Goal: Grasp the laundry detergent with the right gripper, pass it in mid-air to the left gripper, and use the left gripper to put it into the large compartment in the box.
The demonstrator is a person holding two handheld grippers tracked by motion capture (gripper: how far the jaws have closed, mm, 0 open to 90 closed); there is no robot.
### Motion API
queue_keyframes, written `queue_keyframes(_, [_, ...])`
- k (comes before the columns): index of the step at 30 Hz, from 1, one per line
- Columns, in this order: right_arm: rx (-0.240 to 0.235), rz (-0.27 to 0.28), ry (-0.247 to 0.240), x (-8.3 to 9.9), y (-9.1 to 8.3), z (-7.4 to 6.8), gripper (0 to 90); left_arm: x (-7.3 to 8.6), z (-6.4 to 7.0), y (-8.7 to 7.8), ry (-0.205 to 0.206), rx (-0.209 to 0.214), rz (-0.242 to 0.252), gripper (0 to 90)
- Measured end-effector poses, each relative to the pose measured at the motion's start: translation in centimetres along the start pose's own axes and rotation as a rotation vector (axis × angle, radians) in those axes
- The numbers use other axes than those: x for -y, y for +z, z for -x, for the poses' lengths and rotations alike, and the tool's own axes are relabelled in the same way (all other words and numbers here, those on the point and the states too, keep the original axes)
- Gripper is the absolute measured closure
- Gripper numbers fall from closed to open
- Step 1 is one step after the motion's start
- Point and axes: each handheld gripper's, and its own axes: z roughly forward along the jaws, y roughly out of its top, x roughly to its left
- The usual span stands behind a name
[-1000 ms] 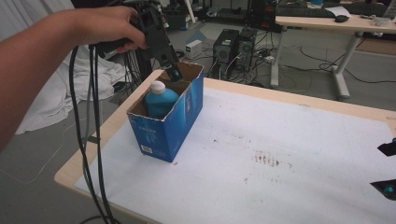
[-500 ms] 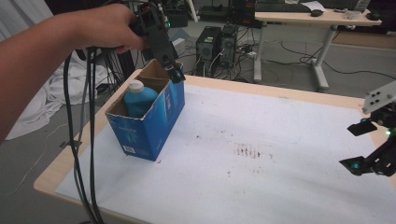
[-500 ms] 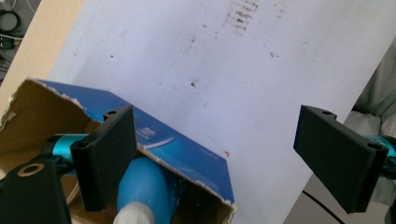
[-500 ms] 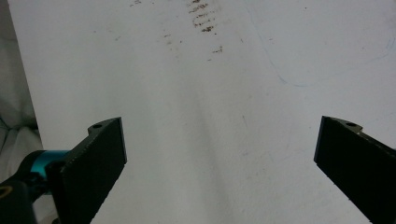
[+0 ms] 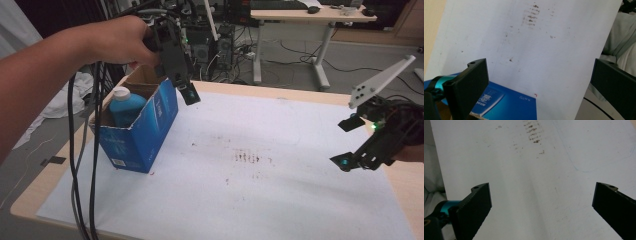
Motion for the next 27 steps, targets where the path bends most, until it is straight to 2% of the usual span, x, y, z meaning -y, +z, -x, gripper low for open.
queue_keyframes(6, [-0.006, -0.001, 0.001, -0.3, 0.2, -0.1, 1.7, -1.5, 0.5, 1.4, 0.012, -0.023, -0.002, 1.7])
queue_keyframes(10, [-0.009, -0.012, -0.001, -0.5, 0.5, -0.1, 1.7, -2.2, 0.8, 2.3, 0.052, 0.004, 0.000, 1.7])
queue_keyframes(15, [-0.016, -0.014, -0.003, -0.7, 0.6, 0.1, 1.7, -3.0, 1.1, 3.7, 0.076, 0.026, -0.011, 1.7])
queue_keyframes(27, [-0.022, -0.030, -0.005, -0.9, 0.9, 0.2, 1.7, -3.6, 1.7, 5.9, 0.096, 0.054, -0.002, 1.7])
